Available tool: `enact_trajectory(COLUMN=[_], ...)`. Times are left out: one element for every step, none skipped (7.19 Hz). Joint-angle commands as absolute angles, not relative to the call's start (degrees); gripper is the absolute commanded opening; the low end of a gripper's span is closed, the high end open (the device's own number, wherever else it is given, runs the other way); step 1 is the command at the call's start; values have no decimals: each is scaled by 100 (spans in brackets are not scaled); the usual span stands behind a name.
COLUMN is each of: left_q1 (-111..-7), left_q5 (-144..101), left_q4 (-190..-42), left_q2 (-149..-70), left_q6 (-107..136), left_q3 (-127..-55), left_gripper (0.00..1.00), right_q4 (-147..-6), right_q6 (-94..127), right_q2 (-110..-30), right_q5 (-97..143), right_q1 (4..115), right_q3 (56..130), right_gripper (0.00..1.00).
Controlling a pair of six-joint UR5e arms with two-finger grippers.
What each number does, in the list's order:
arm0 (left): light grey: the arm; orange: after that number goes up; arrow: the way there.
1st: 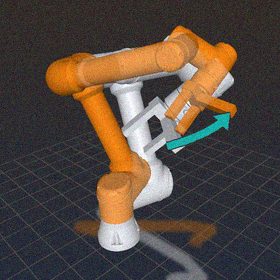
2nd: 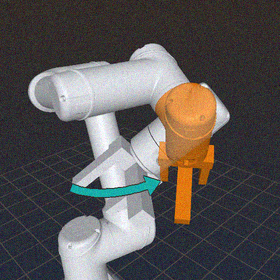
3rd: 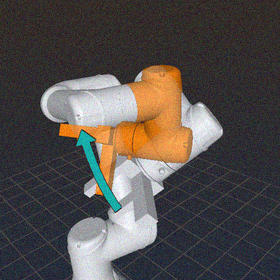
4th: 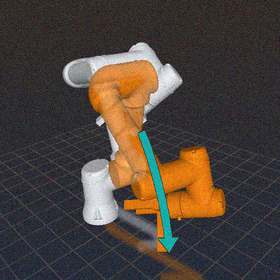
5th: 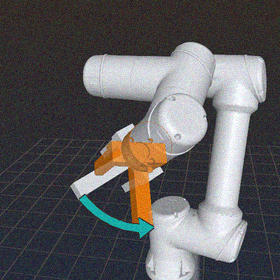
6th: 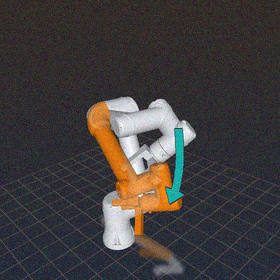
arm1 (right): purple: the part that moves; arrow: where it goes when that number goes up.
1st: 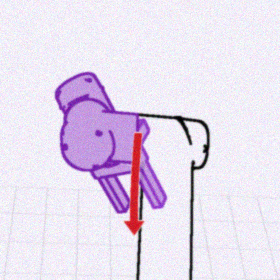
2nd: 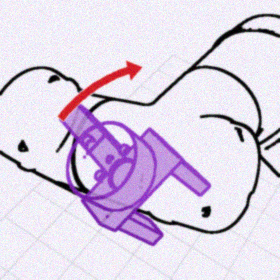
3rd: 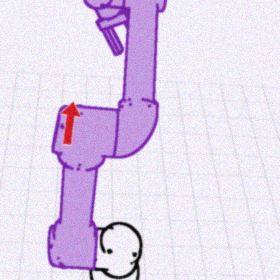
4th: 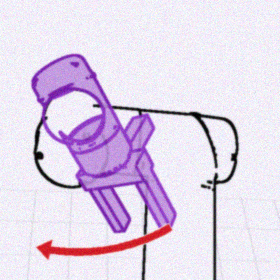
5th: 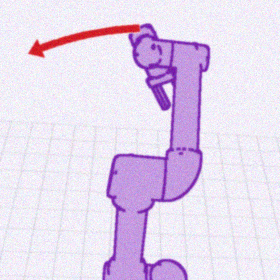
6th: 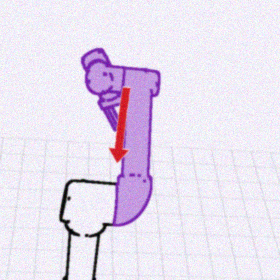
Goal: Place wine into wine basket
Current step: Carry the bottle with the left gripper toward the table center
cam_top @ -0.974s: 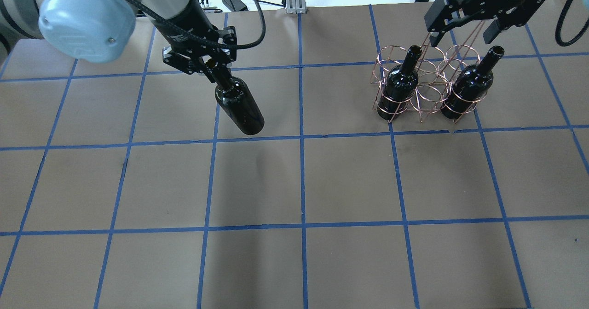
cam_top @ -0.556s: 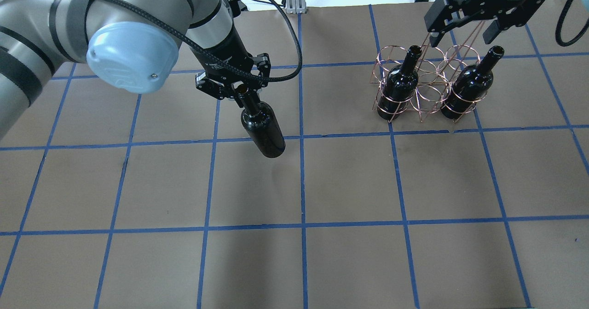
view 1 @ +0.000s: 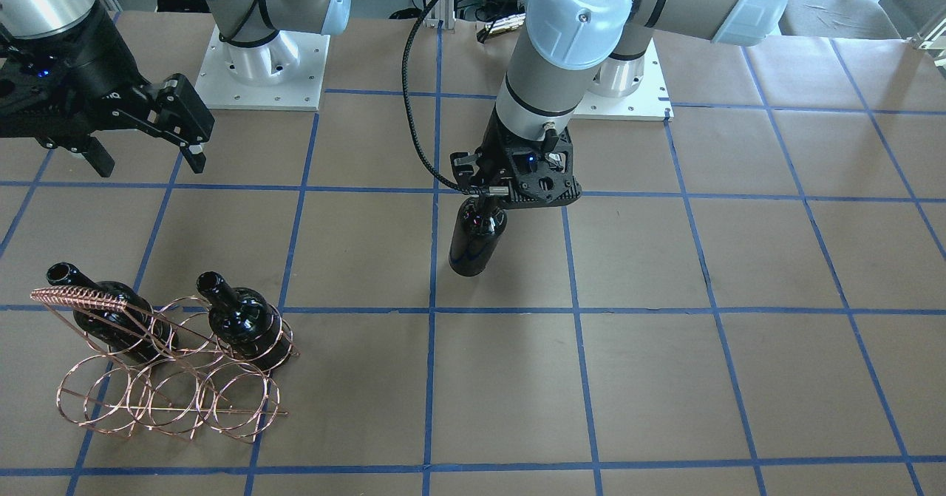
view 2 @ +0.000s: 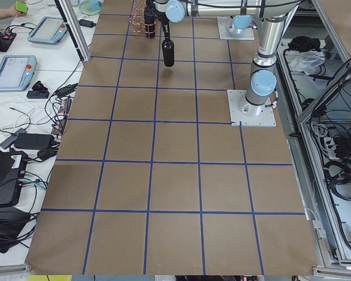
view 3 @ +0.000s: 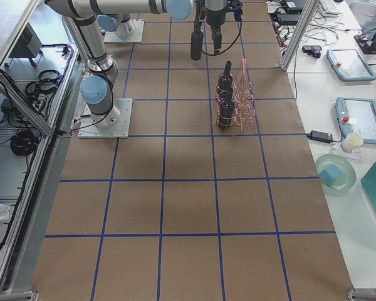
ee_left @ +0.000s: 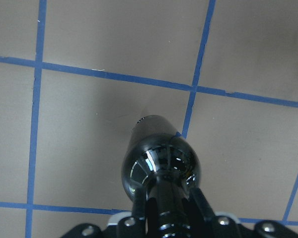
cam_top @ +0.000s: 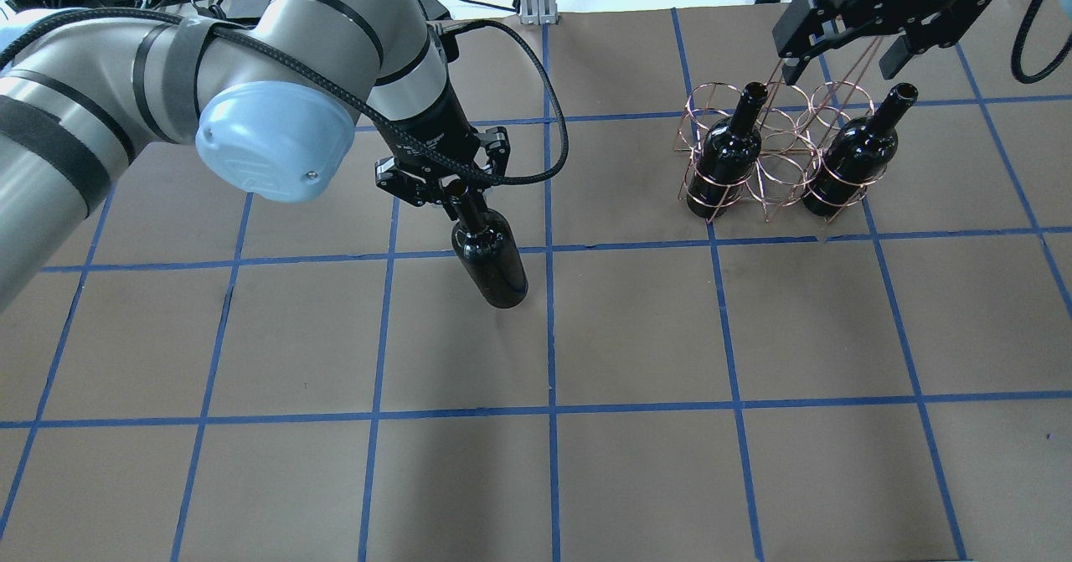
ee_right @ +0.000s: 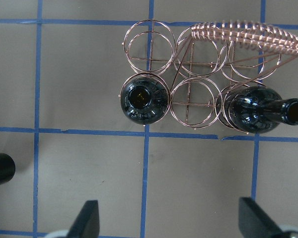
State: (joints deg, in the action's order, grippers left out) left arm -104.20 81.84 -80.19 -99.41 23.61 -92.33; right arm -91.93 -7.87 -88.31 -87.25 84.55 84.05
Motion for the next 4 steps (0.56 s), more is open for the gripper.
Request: enact_trajectory(left_q1=[-10468, -10468, -10468, -10476], left_q5=[8183, 8165, 8165, 8174], left_q4=[-8016, -8016, -8016, -8024], left_q2=[-9967, -10019, -10028, -10028], left_q6=[2347, 2364, 2373, 2356], left_q3=[-9255, -9255, -9255, -9255], left_gripper=[0, 0, 0, 0], right_q4=[-9193, -9193, -9202, -9202], right_q6=[-782, -782, -782, -774], right_q2=[-8824, -8833, -8833, -8833], right_q5=[-8728, -8728, -8728, -8728], right_q1=[8455, 8455, 8455, 8455], right_q3=[8402, 8402, 8402, 8402], right_gripper=[100, 100, 100, 100])
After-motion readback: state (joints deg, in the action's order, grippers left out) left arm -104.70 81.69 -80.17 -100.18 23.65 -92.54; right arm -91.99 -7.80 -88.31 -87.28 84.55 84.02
